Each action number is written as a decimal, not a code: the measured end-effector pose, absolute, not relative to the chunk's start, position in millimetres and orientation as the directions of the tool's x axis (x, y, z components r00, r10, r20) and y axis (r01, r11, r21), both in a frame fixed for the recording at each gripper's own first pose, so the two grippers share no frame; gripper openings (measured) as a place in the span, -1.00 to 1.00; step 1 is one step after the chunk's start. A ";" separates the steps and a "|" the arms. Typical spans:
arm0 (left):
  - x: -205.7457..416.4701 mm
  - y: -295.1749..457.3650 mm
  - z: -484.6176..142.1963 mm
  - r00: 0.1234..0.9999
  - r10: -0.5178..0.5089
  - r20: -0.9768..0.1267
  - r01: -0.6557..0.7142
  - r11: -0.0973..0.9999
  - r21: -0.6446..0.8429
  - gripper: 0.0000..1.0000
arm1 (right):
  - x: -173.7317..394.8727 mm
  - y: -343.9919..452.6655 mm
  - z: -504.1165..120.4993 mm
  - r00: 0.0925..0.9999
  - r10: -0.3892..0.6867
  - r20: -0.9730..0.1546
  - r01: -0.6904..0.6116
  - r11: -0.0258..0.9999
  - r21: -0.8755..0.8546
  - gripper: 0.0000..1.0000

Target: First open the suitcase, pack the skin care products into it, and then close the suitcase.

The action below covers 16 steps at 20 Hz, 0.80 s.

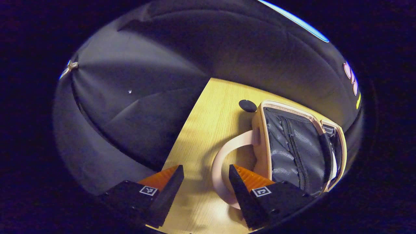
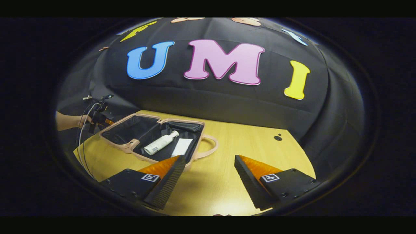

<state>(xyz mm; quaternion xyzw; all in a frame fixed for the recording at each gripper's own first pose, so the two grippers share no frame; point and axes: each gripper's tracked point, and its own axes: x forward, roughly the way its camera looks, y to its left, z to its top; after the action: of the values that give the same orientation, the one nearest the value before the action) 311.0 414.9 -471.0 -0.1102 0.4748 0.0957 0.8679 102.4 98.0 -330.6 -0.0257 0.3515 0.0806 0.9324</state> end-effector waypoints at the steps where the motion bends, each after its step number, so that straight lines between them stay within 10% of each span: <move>1: 313.4 411.1 -473.1 0.524 0.035 -0.851 -0.273 0.953 -0.129 0.63 | 102.4 91.4 -331.0 0.744 0.117 -0.658 -0.158 0.987 -0.003 0.94; 6: 311.0 406.0 -470.7 0.508 -0.025 -0.861 -0.239 0.956 -0.169 0.17 | 98.3 73.8 -336.3 0.742 0.082 -0.666 -0.111 0.994 -0.001 0.95; 8: 312.3 407.2 -475.1 0.521 -0.003 -0.853 -0.271 0.947 -0.170 -0.33 | 96.9 70.8 -337.2 0.742 0.078 -0.666 -0.102 0.995 0.003 0.95; 16: 320.6 405.3 -400.4 0.583 0.197 -0.788 -0.237 0.969 0.067 -0.73 | 94.9 66.8 -337.9 0.749 0.090 -0.656 -0.123 0.992 -0.004 0.94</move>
<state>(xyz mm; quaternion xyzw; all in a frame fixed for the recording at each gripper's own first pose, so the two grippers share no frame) 320.6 405.3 -400.4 -0.0228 0.4398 0.1219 0.8895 94.9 66.8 -337.9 -0.0236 0.3495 0.0568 0.9349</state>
